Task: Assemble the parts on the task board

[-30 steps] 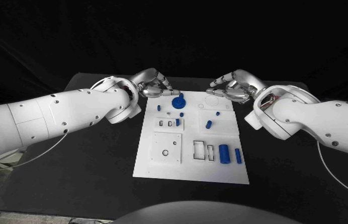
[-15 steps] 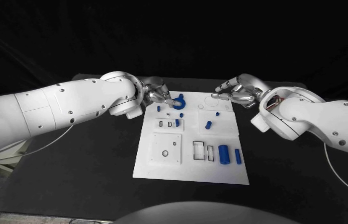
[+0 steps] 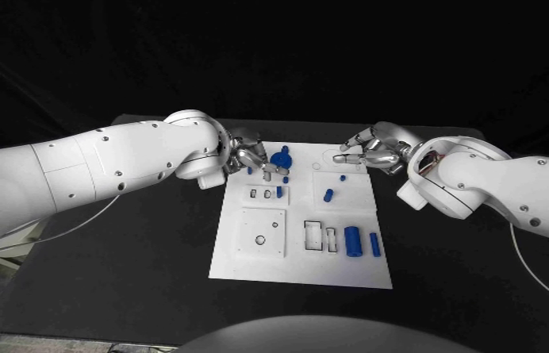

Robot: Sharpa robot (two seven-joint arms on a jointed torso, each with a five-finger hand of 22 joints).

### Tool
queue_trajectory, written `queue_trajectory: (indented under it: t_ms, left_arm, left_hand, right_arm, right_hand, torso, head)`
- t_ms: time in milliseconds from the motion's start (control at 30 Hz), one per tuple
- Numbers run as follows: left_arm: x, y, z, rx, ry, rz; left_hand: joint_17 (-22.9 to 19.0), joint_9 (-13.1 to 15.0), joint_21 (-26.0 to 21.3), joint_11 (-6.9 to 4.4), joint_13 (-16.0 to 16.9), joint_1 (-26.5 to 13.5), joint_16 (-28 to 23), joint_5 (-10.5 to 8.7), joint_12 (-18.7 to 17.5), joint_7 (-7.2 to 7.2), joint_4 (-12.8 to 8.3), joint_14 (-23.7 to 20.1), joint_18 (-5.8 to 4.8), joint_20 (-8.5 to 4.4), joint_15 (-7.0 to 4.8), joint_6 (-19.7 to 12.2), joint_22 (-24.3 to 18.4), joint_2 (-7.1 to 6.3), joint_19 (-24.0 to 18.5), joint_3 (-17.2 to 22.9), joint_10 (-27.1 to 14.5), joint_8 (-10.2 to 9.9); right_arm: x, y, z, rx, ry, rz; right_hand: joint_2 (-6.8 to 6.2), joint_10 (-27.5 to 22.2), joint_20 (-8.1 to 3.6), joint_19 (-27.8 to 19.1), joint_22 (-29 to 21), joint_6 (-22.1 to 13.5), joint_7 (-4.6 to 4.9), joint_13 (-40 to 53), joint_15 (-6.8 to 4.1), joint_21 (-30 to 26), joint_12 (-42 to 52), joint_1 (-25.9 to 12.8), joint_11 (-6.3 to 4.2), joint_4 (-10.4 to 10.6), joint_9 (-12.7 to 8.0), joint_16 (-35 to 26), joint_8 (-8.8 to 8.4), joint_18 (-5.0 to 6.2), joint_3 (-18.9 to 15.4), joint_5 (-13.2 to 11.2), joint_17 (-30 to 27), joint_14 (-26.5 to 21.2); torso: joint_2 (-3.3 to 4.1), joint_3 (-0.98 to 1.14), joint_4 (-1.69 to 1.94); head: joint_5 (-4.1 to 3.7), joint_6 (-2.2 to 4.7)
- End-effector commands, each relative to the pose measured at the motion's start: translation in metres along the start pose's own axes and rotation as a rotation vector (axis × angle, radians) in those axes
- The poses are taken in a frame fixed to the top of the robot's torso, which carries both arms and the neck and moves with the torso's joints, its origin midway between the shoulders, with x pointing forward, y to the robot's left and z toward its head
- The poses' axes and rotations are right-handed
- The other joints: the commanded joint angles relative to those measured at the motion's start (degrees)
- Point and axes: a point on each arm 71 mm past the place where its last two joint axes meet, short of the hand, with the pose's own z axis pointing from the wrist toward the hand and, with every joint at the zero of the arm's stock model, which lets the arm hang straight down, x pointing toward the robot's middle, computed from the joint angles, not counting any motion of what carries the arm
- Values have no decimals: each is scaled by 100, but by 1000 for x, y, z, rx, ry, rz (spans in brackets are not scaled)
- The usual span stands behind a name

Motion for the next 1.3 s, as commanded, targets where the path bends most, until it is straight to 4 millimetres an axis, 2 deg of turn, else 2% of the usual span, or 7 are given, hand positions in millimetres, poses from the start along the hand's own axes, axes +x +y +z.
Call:
queue_trajectory:
  t_ms: [33,167,267,367,533,667,1300]
  left_arm:
    - [4,-1,1,-47,45,19]
    - [6,-3,2,-51,56,26]
    - [8,-5,4,-57,74,35]
    - [10,-6,6,-66,89,43]
    - [11,-6,9,-85,104,55]
    - [12,-7,11,-99,108,74]
    - [17,-14,23,-192,123,149]
  left_hand:
    - [1507,16,32,-33,1507,10,15,123,15,10,-7,615,61,-16,-42,-14,1182,-106,74,39,606,-57]
    - [1507,49,72,-21,1507,24,15,181,15,25,-6,615,45,-15,-39,-73,1221,-147,144,44,606,-83]
    - [1507,221,73,-43,1507,118,15,153,15,-4,-17,615,44,-14,-52,-37,1229,34,149,154,606,12]
    - [1507,465,63,-56,1507,153,15,133,15,-16,-18,615,48,-27,-63,-104,1229,87,136,174,606,127]
    - [1507,1916,35,-46,1507,141,15,132,15,-16,-36,615,53,-45,-62,-789,1253,146,124,177,606,853]
    - [1507,2314,46,-48,1507,102,15,123,15,-9,-16,615,46,-45,-61,-951,1275,132,156,164,606,1024]
    - [1507,2787,107,-23,1507,-297,15,121,15,25,-14,615,22,-46,-43,-1160,1332,143,266,127,606,1131]
  right_arm:
    - [4,-2,1,21,46,-28]
    - [6,-4,1,30,56,-30]
    - [8,-6,1,39,65,-32]
    - [8,-7,2,45,70,-34]
    - [9,-8,2,53,78,-36]
    - [9,-10,2,58,83,-37]
    - [11,-11,2,69,98,-41]
  right_hand:
    - [16,611,30,600,1507,-44,8,1507,21,26,23,37,16,0,10,24,19,-39,-36,-4,1508,586]
    - [24,611,29,600,1507,-62,13,1507,19,26,23,37,13,11,10,24,18,-39,-45,11,1508,586]
    - [25,611,29,600,1507,-62,13,1507,19,26,23,37,13,11,10,24,18,-39,-45,11,1508,586]
    - [25,611,29,600,1507,-62,13,1507,19,26,23,37,13,11,10,24,18,-39,-45,11,1508,586]
    - [30,611,28,600,1507,-69,15,1507,18,26,23,35,12,16,11,24,17,-39,-48,14,1508,586]
    - [38,611,27,600,1507,-78,17,1507,17,26,23,33,9,23,11,24,17,-39,-51,14,1508,586]
    - [52,611,25,600,1507,-87,18,1507,15,26,23,26,7,38,13,24,20,-39,-59,18,1508,586]
  torso:
    - [-7,2,-4]
    - [-13,1,-6]
    - [-12,4,4]
    - [-15,5,-1]
    - [-14,2,-5]
    - [-13,2,-1]
    - [-10,3,4]
  head:
    - [7,3]
    - [11,-4]
    - [5,-4]
    - [6,3]
    - [2,4]
    - [-4,2]
    - [-12,56]
